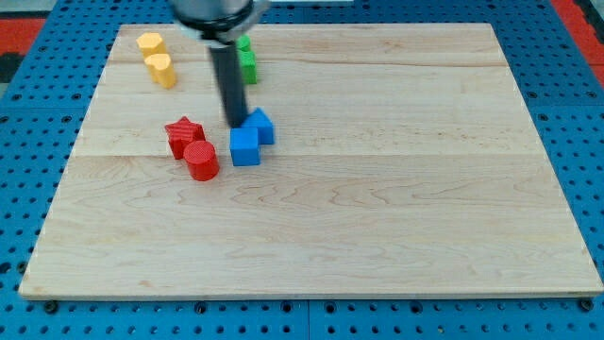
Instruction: Move the blue triangle close to blue cube
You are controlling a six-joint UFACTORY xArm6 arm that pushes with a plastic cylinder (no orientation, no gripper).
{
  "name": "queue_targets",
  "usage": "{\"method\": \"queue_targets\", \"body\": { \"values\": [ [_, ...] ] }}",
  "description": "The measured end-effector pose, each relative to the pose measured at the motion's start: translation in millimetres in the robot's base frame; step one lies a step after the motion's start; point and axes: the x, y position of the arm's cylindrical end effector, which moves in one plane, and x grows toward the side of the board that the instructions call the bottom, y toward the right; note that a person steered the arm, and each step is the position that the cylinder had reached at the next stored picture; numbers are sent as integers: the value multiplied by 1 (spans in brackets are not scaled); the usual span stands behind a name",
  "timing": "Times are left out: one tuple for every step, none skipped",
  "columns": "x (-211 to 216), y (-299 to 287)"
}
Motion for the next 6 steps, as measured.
{"method": "queue_targets", "body": {
  "values": [
    [-1, 89],
    [14, 64],
    [20, 27],
    [21, 46],
    [56, 89],
    [125, 52]
  ]
}}
